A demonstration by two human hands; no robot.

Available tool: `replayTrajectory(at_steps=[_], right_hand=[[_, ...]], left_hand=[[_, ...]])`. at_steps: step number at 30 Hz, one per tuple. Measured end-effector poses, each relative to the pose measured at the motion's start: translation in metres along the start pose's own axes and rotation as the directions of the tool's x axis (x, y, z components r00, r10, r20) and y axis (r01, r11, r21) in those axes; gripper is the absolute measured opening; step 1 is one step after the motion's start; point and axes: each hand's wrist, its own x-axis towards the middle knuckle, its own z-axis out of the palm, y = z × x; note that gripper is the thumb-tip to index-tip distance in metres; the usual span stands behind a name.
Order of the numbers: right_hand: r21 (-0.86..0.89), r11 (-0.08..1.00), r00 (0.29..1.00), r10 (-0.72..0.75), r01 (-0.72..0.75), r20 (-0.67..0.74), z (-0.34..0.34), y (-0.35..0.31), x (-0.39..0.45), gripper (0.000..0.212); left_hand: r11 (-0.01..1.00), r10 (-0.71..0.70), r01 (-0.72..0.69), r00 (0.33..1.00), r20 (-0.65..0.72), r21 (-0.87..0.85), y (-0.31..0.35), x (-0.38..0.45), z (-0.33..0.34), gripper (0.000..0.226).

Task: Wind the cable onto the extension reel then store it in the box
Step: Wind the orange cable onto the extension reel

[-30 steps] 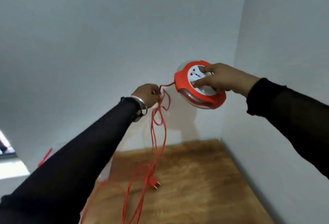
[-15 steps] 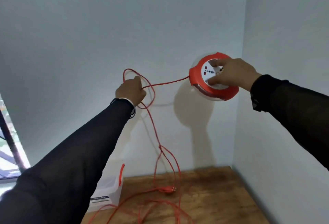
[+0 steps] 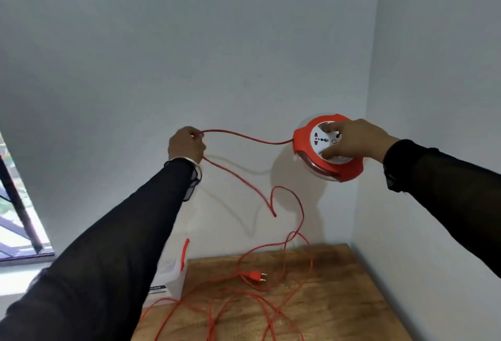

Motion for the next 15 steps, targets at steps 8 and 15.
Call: replayTrajectory(at_steps=[8, 15], right_hand=[[-0.03, 0.999, 1.0, 0.022, -0.022, -0.013, 0.005, 0.015, 0.001, 0.074], [-0.047, 0.998, 0.996, -0.029, 0.033, 0.084, 0.049, 0.005, -0.009, 0.077]], left_hand=[[0.822, -0.227, 0.181, 0.974, 0.019, 0.54, -0.056, 0.009, -0.026, 0.042], [0.879, -0.444, 0.295, 0.793, 0.418, 0.375, -0.065, -0.012, 0.008, 0.031]])
